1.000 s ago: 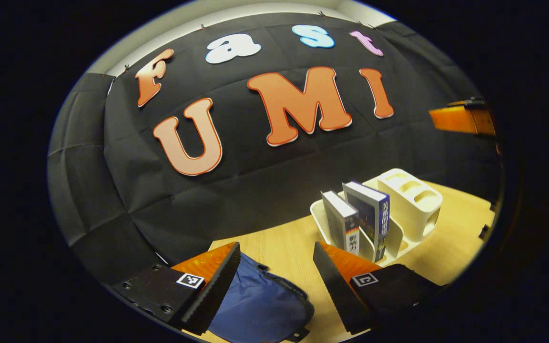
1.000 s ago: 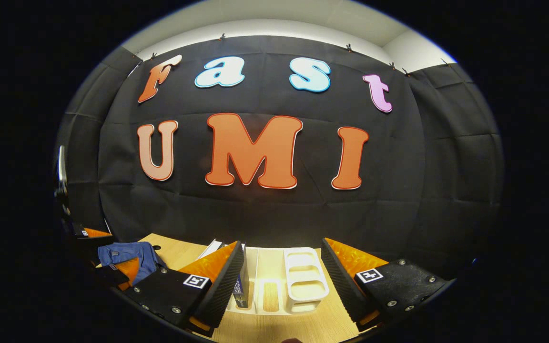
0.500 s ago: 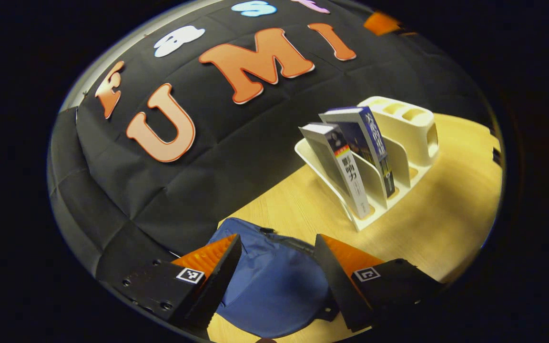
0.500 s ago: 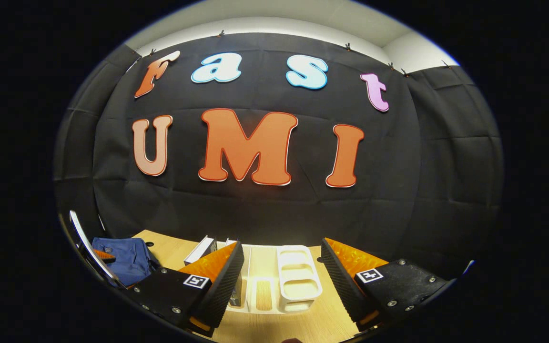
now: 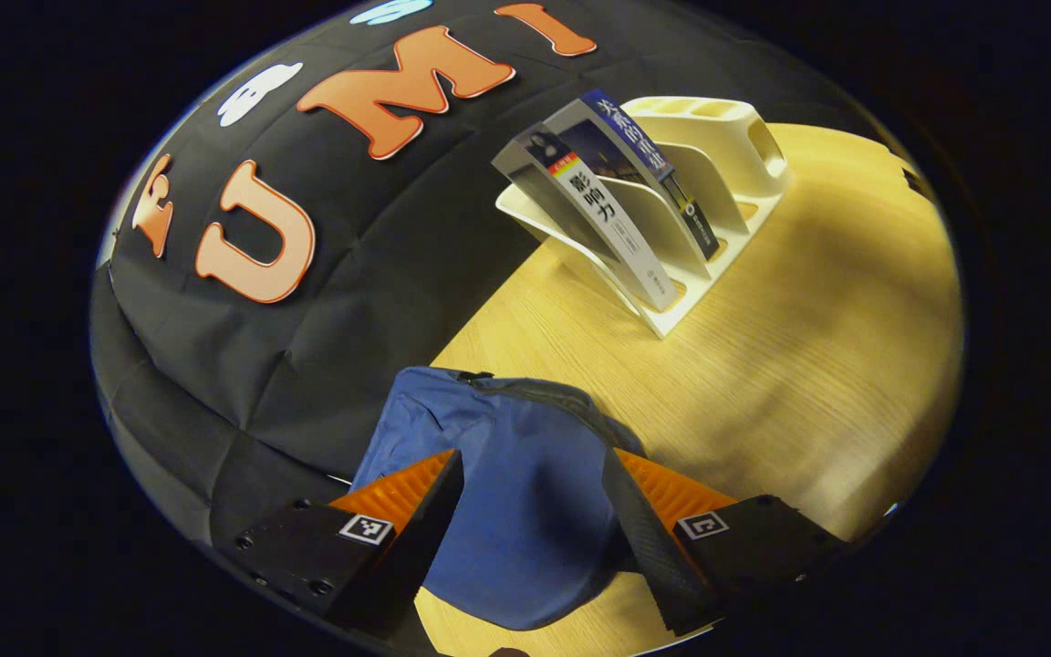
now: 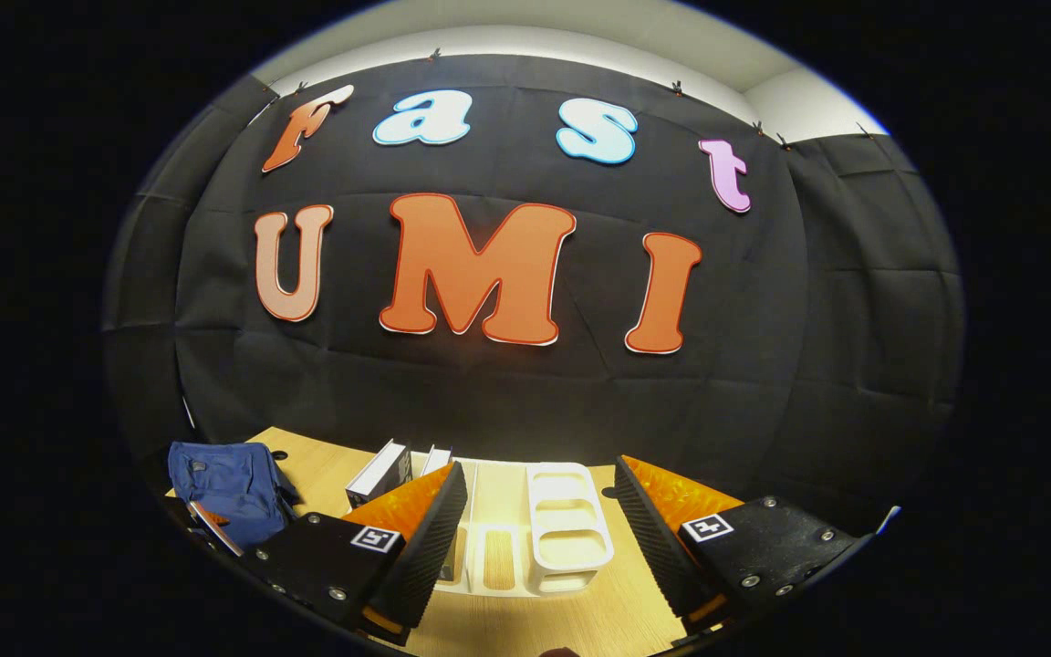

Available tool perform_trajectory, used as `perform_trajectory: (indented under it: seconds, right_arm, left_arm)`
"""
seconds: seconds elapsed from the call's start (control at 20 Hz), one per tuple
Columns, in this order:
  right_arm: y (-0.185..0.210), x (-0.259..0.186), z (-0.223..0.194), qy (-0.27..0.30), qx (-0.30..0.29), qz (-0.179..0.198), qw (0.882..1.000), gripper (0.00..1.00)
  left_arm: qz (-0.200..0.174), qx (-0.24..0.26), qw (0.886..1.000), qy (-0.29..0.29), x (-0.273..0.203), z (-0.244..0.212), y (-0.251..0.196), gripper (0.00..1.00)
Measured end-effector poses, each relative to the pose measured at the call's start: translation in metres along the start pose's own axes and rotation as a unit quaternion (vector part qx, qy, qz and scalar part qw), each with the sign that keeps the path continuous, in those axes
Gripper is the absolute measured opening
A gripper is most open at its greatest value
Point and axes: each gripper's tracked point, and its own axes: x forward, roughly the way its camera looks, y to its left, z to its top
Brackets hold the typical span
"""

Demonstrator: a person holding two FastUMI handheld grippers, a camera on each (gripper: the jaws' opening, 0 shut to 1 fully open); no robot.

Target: Open the schoolbag, grab two books from the bookshelf and put them into the schoolbag.

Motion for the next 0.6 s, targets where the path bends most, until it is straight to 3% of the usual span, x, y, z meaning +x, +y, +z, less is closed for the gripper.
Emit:
perform_trajectory:
  seconds: [0.3, 0.6]
  right_arm:
    - [0.003, 0.002, -0.003, 0.001, -0.005, 0.000, 1.000, 0.96]
    - [0.001, 0.002, -0.006, 0.005, -0.001, -0.002, 1.000, 0.96]
  left_arm:
    - [-0.027, 0.008, 0.999, 0.042, 0.005, -0.034, -0.025, 0.98]
    - [-0.007, -0.011, 0.998, 0.068, 0.011, -0.054, -0.021, 0.98]
